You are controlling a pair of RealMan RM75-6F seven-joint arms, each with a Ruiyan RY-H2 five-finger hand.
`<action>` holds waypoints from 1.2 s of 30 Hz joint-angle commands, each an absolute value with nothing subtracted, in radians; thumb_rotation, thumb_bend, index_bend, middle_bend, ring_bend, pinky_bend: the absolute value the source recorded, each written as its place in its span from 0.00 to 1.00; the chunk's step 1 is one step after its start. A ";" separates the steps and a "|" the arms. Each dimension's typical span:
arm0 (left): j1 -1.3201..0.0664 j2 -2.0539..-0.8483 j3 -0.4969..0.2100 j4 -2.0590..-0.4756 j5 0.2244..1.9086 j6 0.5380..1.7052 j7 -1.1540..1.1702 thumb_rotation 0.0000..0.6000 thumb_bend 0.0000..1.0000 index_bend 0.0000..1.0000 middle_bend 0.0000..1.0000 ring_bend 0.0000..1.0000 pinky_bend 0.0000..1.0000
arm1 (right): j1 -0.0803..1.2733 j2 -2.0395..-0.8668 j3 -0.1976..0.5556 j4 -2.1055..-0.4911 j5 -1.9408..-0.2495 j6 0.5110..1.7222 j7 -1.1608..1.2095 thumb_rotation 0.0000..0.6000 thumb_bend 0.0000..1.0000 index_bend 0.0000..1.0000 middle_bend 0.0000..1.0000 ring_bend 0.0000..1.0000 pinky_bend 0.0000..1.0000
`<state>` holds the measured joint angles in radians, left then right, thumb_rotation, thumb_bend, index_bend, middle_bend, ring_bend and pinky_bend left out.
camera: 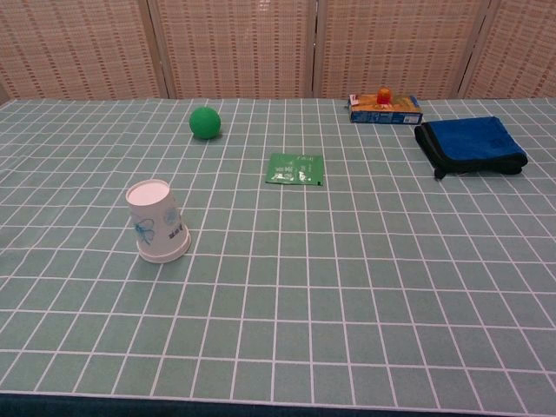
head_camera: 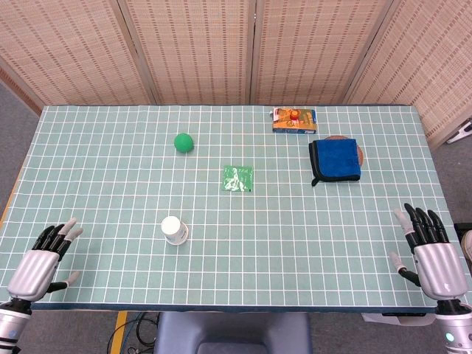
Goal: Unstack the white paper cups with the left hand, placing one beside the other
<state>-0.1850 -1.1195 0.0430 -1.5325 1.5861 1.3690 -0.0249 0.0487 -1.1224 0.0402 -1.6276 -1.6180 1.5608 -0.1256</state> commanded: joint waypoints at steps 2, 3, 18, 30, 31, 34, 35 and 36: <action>-0.186 -1.119 0.044 -1.538 1.584 1.365 -0.020 1.00 0.27 0.00 0.00 0.00 0.00 | 0.052 -1.122 0.040 -1.624 -1.616 1.554 -0.123 1.00 0.29 0.00 0.00 0.00 0.00; -0.186 -1.118 0.044 -1.539 1.584 1.364 -0.019 1.00 0.27 0.00 0.00 0.00 0.00 | 0.053 -1.122 0.040 -1.624 -1.615 1.553 -0.123 1.00 0.29 0.00 0.00 0.00 0.00; -0.292 -1.015 0.021 -1.757 1.556 1.202 0.052 1.00 0.27 0.00 0.00 0.00 0.00 | 0.048 -1.094 0.035 -1.626 -1.627 1.567 -0.055 1.00 0.29 0.00 0.00 0.00 0.00; -0.504 -0.947 -0.102 -1.977 1.320 0.941 0.203 1.00 0.27 0.07 0.00 0.00 0.00 | 0.112 -1.097 0.054 -1.595 -1.612 1.483 0.031 1.00 0.29 0.00 0.00 0.00 0.00; -0.523 -0.952 -0.110 -1.983 1.293 0.923 0.231 1.00 0.27 0.08 0.00 0.00 0.00 | 0.113 -1.095 0.053 -1.592 -1.612 1.479 0.037 1.00 0.29 0.00 0.00 0.00 0.00; -0.579 -0.988 -0.127 -1.995 1.196 0.888 0.323 1.00 0.27 0.10 0.00 0.00 0.00 | 0.114 -1.086 0.052 -1.587 -1.609 1.479 0.061 1.00 0.29 0.00 0.00 0.00 0.00; -0.601 -1.006 -0.130 -1.997 1.161 0.875 0.356 1.00 0.27 0.10 0.00 0.00 0.00 | 0.111 -1.081 0.052 -1.586 -1.610 1.485 0.074 1.00 0.29 0.00 0.00 0.00 0.00; -0.619 -1.020 -0.132 -1.997 1.134 0.865 0.378 1.00 0.27 0.11 0.00 0.00 0.00 | 0.108 -1.076 0.051 -1.586 -1.611 1.491 0.085 1.00 0.29 0.00 0.00 0.00 0.00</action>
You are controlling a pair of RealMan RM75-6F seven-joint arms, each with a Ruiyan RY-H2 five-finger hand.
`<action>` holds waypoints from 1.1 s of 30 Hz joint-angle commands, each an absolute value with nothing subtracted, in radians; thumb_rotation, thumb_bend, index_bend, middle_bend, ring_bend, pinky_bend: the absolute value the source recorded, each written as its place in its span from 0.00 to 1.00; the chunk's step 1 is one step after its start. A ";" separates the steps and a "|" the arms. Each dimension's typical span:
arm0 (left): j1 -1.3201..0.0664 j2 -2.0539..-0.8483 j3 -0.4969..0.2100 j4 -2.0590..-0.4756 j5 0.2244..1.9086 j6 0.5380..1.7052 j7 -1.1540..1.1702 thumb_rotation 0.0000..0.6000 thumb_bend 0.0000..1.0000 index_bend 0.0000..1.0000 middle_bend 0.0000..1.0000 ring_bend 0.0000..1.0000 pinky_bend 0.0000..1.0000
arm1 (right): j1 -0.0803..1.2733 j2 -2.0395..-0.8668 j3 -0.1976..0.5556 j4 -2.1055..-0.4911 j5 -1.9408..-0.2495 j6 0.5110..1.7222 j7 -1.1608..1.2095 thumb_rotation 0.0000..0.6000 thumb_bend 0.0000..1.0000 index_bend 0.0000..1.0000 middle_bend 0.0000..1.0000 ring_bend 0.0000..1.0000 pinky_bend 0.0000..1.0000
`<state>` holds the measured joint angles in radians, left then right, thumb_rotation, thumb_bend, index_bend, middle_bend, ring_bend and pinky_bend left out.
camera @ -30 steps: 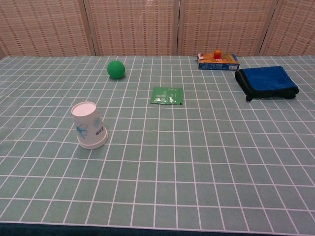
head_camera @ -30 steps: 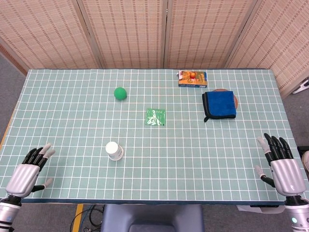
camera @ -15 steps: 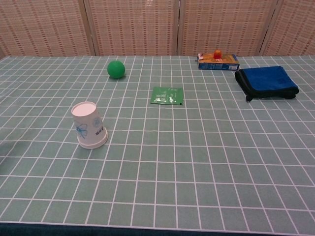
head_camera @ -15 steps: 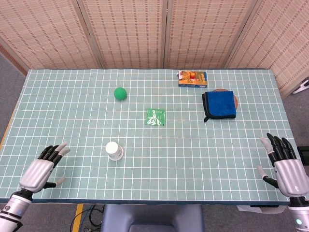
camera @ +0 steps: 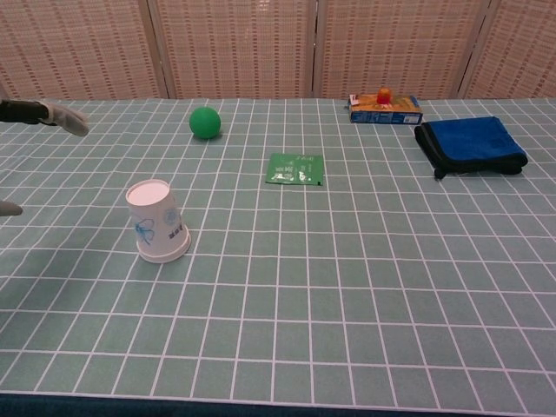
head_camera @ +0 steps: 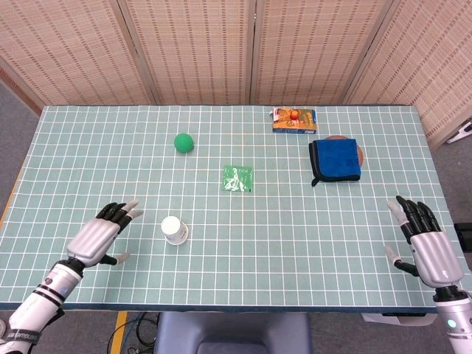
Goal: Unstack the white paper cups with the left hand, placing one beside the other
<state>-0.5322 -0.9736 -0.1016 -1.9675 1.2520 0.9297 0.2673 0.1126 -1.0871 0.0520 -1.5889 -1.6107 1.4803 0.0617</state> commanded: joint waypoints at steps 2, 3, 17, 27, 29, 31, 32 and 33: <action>-0.662 -1.050 -0.136 -1.990 1.068 0.842 0.426 1.00 0.27 0.12 0.00 0.00 0.00 | 0.098 -1.066 0.052 -1.586 -1.612 1.513 0.112 1.00 0.29 0.00 0.00 0.00 0.00; -0.681 -1.063 -0.138 -1.984 1.040 0.834 0.446 1.00 0.27 0.12 0.00 0.00 0.00 | 0.094 -1.062 0.052 -1.585 -1.613 1.523 0.121 1.00 0.29 0.00 0.00 0.00 0.00; -0.873 -1.192 -0.134 -1.901 0.803 0.801 0.558 1.00 0.27 0.20 0.00 0.00 0.00 | 0.084 -1.044 0.050 -1.561 -1.616 1.548 0.188 1.00 0.29 0.00 0.00 0.00 0.00; -0.918 -1.186 -0.119 -1.855 0.786 0.780 0.511 1.00 0.27 0.21 0.00 0.00 0.00 | 0.087 -1.046 0.051 -1.560 -1.608 1.542 0.178 1.00 0.29 0.00 0.00 0.00 0.00; -0.920 -1.183 -0.113 -1.845 0.789 0.775 0.500 1.00 0.27 0.21 0.00 0.00 0.00 | 0.088 -1.047 0.051 -1.561 -1.607 1.540 0.173 1.00 0.29 0.00 0.00 0.00 0.00; -0.922 -1.180 -0.106 -1.836 0.791 0.770 0.488 1.00 0.27 0.22 0.00 0.00 0.00 | 0.089 -1.048 0.050 -1.562 -1.607 1.538 0.169 1.00 0.29 0.00 0.00 0.00 0.00; -0.922 -1.178 -0.104 -1.834 0.794 0.768 0.481 1.00 0.27 0.23 0.00 0.00 0.00 | 0.089 -1.048 0.049 -1.563 -1.608 1.537 0.167 1.00 0.29 0.00 0.00 0.00 0.00; -0.921 -1.175 -0.102 -1.832 0.799 0.767 0.472 1.00 0.27 0.23 0.00 0.00 0.00 | 0.090 -1.049 0.049 -1.563 -1.608 1.536 0.163 1.00 0.29 0.00 0.00 0.00 0.00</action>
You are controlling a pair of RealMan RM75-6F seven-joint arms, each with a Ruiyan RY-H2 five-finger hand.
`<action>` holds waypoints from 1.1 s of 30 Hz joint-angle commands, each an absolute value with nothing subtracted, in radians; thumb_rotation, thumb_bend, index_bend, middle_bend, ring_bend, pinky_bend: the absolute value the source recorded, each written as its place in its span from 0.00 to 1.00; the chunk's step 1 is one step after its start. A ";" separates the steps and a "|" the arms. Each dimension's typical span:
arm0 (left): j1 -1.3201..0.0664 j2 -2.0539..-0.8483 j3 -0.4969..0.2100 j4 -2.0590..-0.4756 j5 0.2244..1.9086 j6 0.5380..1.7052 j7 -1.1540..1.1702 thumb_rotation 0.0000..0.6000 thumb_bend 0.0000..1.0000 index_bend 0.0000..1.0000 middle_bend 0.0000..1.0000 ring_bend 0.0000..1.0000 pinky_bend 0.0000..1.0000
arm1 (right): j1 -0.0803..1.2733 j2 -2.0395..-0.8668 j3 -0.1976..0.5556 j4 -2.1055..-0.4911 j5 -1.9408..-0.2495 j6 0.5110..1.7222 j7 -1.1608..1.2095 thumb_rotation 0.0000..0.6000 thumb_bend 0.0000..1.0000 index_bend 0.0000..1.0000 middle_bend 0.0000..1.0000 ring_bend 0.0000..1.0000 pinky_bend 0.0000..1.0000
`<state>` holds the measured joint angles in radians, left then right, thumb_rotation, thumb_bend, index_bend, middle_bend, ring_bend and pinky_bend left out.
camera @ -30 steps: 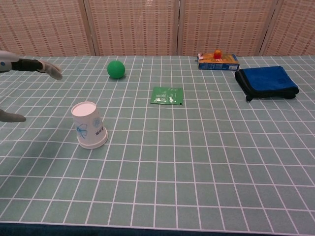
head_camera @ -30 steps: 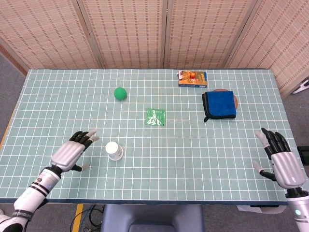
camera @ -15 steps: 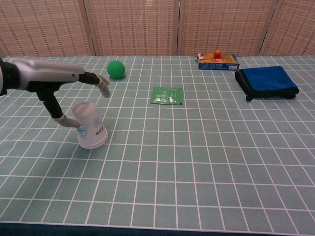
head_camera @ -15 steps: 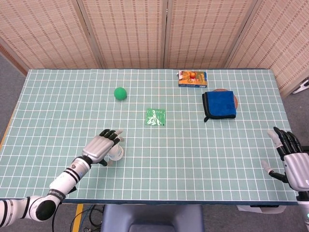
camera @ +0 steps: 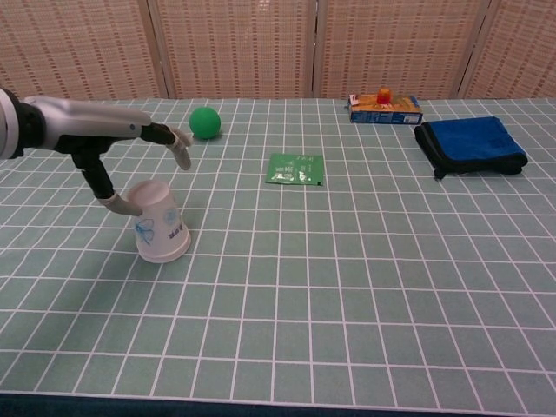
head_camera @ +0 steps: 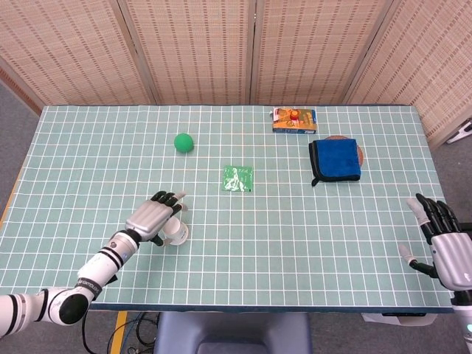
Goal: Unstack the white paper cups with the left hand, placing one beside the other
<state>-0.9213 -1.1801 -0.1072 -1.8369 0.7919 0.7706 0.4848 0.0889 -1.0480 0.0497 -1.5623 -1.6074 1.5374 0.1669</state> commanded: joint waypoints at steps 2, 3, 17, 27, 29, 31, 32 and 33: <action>-0.918 -1.169 -0.095 -1.829 0.811 0.770 0.460 1.00 0.27 0.24 0.00 0.00 0.00 | 0.091 -1.050 0.049 -1.564 -1.606 1.532 0.158 1.00 0.29 0.00 0.00 0.00 0.00; -0.917 -1.167 -0.093 -1.829 0.816 0.770 0.455 1.00 0.27 0.24 0.00 0.00 0.00 | 0.092 -1.051 0.049 -1.564 -1.605 1.530 0.156 1.00 0.29 0.00 0.00 0.00 0.00; -0.911 -1.157 -0.071 -1.791 0.857 0.755 0.380 1.00 0.27 0.27 0.00 0.00 0.00 | 0.095 -1.057 0.049 -1.569 -1.596 1.522 0.130 1.00 0.29 0.00 0.00 0.00 0.00; -0.909 -1.165 -0.063 -1.751 0.884 0.734 0.330 1.00 0.27 0.31 0.00 0.00 0.00 | 0.096 -1.059 0.050 -1.570 -1.588 1.515 0.118 1.00 0.29 0.00 0.00 0.00 0.00; -0.910 -1.165 -0.062 -1.748 0.887 0.731 0.326 1.00 0.27 0.32 0.00 0.00 0.00 | 0.097 -1.060 0.050 -1.571 -1.586 1.512 0.114 1.00 0.29 0.00 0.00 0.00 0.00; -0.911 -1.166 -0.060 -1.747 0.890 0.730 0.322 1.00 0.27 0.32 0.00 0.00 0.00 | 0.097 -1.060 0.049 -1.573 -1.586 1.511 0.111 1.00 0.29 0.00 0.00 0.00 0.00; -0.911 -1.166 -0.060 -1.747 0.892 0.730 0.320 1.00 0.27 0.32 0.00 0.00 0.00 | 0.097 -1.060 0.049 -1.574 -1.587 1.512 0.110 1.00 0.29 0.00 0.00 0.00 0.00; -0.912 -1.167 -0.059 -1.747 0.893 0.730 0.319 1.00 0.27 0.32 0.00 0.00 0.00 | 0.097 -1.060 0.049 -1.575 -1.586 1.513 0.109 1.00 0.29 0.00 0.00 0.00 0.00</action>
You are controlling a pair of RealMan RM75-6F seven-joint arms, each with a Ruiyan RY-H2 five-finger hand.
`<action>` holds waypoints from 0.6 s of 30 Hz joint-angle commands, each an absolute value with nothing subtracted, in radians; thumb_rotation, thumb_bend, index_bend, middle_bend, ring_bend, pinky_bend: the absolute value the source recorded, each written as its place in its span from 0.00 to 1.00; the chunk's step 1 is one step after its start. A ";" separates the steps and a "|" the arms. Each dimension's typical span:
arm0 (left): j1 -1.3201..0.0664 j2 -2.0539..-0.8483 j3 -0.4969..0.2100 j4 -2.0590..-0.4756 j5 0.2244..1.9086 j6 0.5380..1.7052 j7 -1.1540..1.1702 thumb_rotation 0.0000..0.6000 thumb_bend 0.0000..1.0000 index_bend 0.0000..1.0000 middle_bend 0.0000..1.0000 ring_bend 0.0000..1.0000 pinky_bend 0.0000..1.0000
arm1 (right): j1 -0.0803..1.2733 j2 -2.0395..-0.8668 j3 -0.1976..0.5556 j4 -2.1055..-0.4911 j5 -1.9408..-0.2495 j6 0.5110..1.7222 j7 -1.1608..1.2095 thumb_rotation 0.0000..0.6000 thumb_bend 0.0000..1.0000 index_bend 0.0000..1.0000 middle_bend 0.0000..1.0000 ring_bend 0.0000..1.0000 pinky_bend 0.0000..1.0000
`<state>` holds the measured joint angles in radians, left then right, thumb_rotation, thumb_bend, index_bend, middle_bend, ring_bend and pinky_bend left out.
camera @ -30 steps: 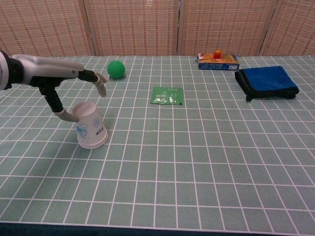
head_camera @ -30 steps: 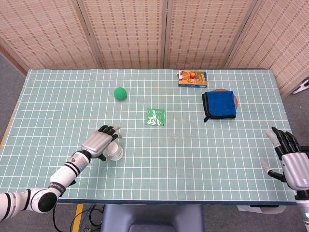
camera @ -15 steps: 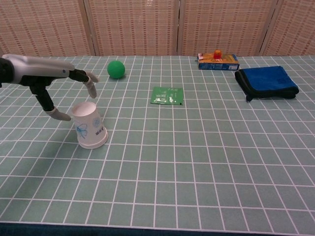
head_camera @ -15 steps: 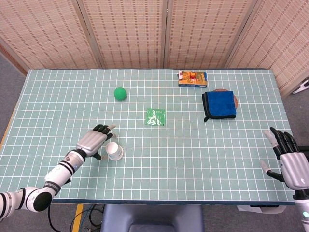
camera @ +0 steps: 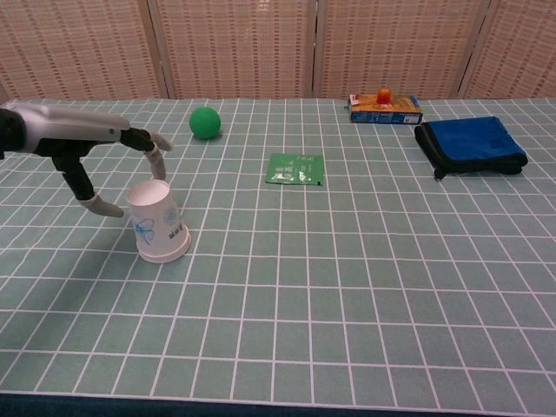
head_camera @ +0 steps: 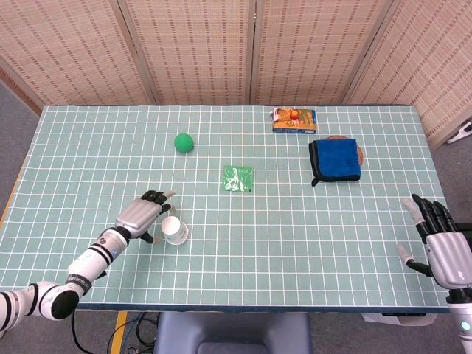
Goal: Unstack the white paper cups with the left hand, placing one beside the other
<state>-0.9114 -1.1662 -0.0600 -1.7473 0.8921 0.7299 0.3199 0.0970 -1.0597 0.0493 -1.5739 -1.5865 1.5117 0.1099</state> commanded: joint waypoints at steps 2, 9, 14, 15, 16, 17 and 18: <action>-0.913 -1.167 -0.059 -1.747 0.895 0.730 0.317 1.00 0.27 0.32 0.00 0.00 0.00 | 0.096 -1.059 0.049 -1.575 -1.587 1.514 0.110 1.00 0.29 0.00 0.00 0.00 0.00; -0.918 -1.175 -0.057 -1.739 0.892 0.735 0.313 1.00 0.27 0.34 0.00 0.00 0.00 | 0.094 -1.058 0.050 -1.574 -1.585 1.517 0.110 1.00 0.29 0.00 0.00 0.00 0.00; -0.919 -1.186 -0.061 -1.723 0.894 0.729 0.295 1.00 0.27 0.36 0.00 0.00 0.00 | 0.093 -1.059 0.049 -1.575 -1.584 1.517 0.105 1.00 0.29 0.00 0.00 0.00 0.00; -0.919 -1.188 -0.062 -1.719 0.896 0.729 0.292 1.00 0.27 0.36 0.00 0.00 0.00 | 0.092 -1.058 0.049 -1.575 -1.583 1.517 0.103 1.00 0.29 0.00 0.00 0.00 0.00; -0.919 -1.190 -0.062 -1.716 0.897 0.729 0.289 1.00 0.27 0.37 0.00 0.00 0.00 | 0.091 -1.058 0.048 -1.576 -1.582 1.517 0.101 1.00 0.29 0.00 0.00 0.00 0.00; -0.920 -1.194 -0.062 -1.712 0.900 0.728 0.286 1.00 0.27 0.38 0.00 0.00 0.00 | 0.090 -1.057 0.048 -1.578 -1.580 1.517 0.099 1.00 0.29 0.00 0.00 0.00 0.00; -0.920 -1.195 -0.062 -1.710 0.902 0.728 0.284 1.00 0.27 0.39 0.00 0.00 0.00 | 0.089 -1.057 0.048 -1.579 -1.579 1.518 0.098 1.00 0.29 0.00 0.00 0.00 0.00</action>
<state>-0.9196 -1.1947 -0.0621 -1.7102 0.9014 0.7281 0.2851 0.0887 -1.0567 0.0480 -1.5789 -1.5793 1.5179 0.0982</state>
